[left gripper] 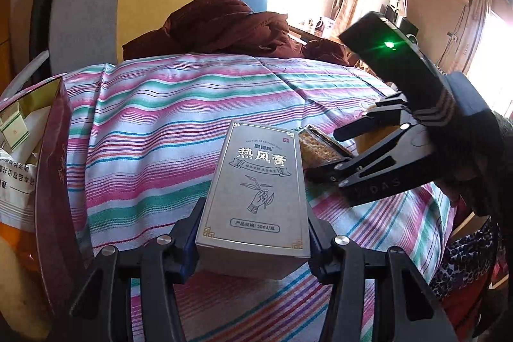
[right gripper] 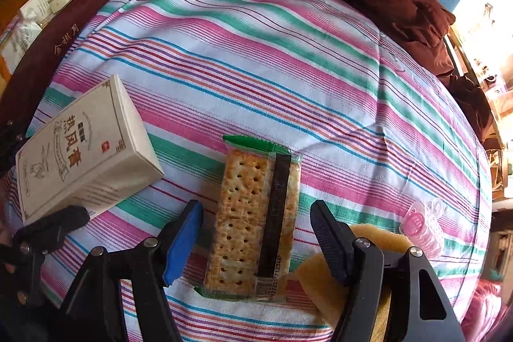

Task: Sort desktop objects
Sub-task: 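Carry the white box and cracker pack over the gold tray with both tools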

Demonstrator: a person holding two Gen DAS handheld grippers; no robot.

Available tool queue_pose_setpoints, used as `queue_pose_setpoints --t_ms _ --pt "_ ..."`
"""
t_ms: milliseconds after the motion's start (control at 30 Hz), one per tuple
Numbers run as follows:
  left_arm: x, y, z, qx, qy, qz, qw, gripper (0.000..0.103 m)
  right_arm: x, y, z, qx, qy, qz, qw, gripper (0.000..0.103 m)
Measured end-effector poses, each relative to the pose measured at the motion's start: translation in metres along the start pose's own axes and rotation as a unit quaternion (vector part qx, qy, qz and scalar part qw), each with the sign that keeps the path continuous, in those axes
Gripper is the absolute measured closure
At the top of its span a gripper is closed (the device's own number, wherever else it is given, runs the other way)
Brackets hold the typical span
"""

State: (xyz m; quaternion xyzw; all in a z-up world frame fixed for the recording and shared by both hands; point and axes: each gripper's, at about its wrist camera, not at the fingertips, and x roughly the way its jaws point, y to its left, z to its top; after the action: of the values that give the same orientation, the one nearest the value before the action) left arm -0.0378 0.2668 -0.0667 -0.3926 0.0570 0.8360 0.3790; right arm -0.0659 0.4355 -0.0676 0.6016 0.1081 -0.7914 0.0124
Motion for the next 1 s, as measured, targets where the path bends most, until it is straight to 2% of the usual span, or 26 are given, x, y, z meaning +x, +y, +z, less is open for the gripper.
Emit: queue_pose_setpoints --t_ms 100,133,167,500,733,833,1000 --pt "0.003 0.0 0.003 -0.001 -0.001 -0.003 1.0 0.048 0.002 -0.001 0.007 -0.011 0.013 0.01 1.0 0.037" --pt "0.004 0.001 0.003 0.001 -0.001 -0.004 1.0 0.048 0.003 -0.001 0.009 -0.015 0.016 0.014 1.0 0.042" --pt "0.004 0.001 0.003 0.003 -0.003 -0.007 1.0 0.049 0.002 0.0 0.009 -0.017 0.014 0.02 1.0 0.055" --pt "-0.028 0.006 0.007 -0.021 -0.047 -0.03 0.9982 0.049 -0.041 0.0 -0.011 0.033 -0.083 0.029 0.996 0.055" --pt "-0.076 0.011 0.014 -0.029 -0.093 -0.029 0.9948 0.049 -0.083 0.005 -0.011 0.074 -0.164 0.062 0.982 0.055" --pt "-0.106 0.024 0.014 -0.039 -0.118 -0.011 0.9922 0.049 -0.1 0.02 -0.002 0.085 -0.195 0.093 0.973 0.055" --pt "-0.161 0.069 0.006 -0.064 -0.154 0.051 0.9846 0.049 -0.115 0.059 0.03 0.094 -0.229 0.175 0.953 0.055"
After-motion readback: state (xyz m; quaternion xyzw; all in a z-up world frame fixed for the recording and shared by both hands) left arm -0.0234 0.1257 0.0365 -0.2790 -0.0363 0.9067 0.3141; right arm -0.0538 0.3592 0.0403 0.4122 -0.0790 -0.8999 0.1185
